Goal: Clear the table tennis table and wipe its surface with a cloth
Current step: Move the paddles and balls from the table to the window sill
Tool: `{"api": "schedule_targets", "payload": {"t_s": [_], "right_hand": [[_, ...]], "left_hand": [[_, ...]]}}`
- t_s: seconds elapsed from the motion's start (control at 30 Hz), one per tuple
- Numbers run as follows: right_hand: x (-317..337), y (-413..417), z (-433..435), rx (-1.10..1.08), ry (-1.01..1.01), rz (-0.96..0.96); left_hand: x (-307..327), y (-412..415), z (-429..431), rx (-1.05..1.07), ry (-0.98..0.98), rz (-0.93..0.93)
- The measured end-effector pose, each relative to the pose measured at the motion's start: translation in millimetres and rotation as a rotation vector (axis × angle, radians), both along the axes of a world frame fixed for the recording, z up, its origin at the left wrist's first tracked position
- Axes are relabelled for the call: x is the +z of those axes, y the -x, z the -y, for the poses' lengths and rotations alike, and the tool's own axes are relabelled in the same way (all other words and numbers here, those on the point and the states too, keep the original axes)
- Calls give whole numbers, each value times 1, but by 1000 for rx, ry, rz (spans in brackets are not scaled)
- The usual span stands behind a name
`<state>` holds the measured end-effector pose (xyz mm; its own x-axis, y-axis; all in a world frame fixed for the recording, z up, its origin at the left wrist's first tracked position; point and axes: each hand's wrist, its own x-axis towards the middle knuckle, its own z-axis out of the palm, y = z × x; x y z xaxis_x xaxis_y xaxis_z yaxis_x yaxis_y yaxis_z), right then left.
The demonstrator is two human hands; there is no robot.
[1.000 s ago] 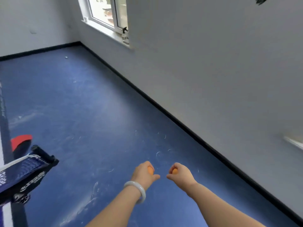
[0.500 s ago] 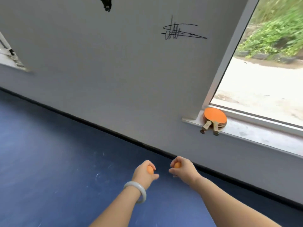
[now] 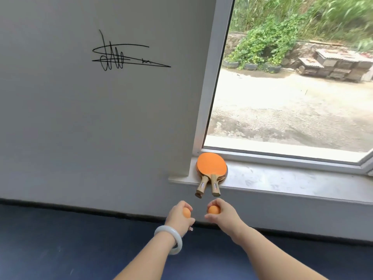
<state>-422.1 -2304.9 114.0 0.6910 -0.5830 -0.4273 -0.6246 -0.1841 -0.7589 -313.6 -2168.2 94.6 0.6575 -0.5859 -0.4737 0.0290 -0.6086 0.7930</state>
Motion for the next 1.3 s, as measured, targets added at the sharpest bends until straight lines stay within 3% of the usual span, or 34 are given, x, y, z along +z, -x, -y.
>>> {"api": "schedule_targets", "payload": {"t_s": [0.2,0.4,0.73,0.97,1.1,1.3], "right_hand": [[-5,-31,74,-46,28,-46],[-23,-73,145,81,47,-87],[-47,-159,259,299,-17,-80],[-60,-211,267,424,9,-40],[-69,-226,266,321,-134,-38],[-84,-240,269,197,-369,-30]], "left_hand": [[3,-34,89,-93,2,8],[-12,-58,154,-53,-34,-15],[-25,-85,233,311,-83,-84],[-38,-107,262,519,-62,-5],[-52,-118,277,695,-29,-28],[-75,-130,295,924,133,-238]]}}
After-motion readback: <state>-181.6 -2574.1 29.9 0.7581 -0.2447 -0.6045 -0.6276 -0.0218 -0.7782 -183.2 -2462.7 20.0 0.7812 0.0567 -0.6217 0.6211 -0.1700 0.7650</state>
